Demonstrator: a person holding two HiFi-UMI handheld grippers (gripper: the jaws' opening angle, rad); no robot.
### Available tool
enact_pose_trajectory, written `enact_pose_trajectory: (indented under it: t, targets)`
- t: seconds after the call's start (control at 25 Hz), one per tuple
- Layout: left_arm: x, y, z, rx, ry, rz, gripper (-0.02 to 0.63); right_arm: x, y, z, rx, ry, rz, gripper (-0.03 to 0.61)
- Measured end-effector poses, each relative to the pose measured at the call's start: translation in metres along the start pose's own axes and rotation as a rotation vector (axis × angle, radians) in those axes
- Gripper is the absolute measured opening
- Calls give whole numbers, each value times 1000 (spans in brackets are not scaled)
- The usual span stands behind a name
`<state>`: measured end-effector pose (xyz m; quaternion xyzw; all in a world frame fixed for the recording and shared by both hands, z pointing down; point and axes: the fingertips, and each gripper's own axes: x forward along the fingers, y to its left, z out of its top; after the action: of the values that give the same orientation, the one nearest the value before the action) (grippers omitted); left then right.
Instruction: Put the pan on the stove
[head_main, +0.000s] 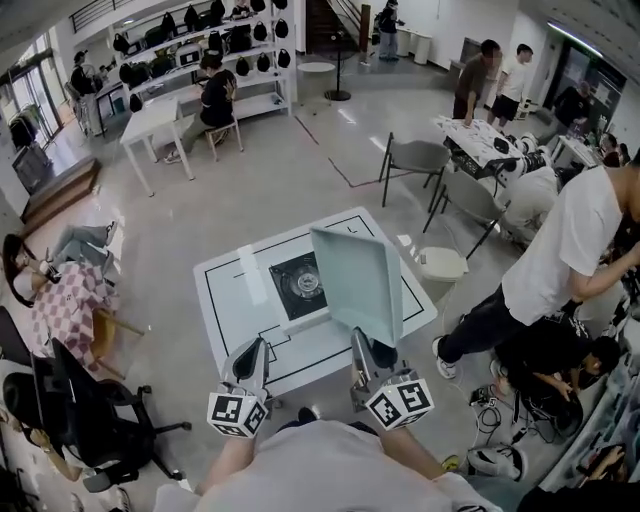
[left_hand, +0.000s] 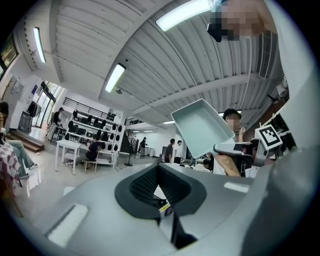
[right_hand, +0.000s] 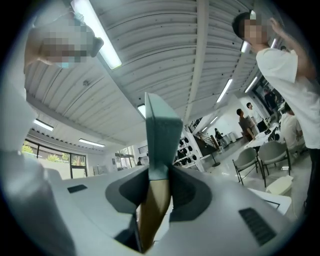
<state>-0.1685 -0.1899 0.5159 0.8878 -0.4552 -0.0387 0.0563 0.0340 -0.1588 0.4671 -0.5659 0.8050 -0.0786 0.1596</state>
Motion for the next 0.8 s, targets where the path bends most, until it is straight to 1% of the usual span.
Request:
enact_pose_trajectory:
  t: [0.12,0.28,0.52,0.8]
  targets:
    - [15,21,1,-18,0,1,9,24,0,0,-5,3,0,121]
    - [28,35,-3,-30,8,-2,9,44,-3,-4,-1,7,1,121]
    - [41,41,-3,-35,6,18,9,58,-15,-5,10,21,10,121]
    - [56,40,1,-45,2,75,9,71,-39,-2,27,42,31,121]
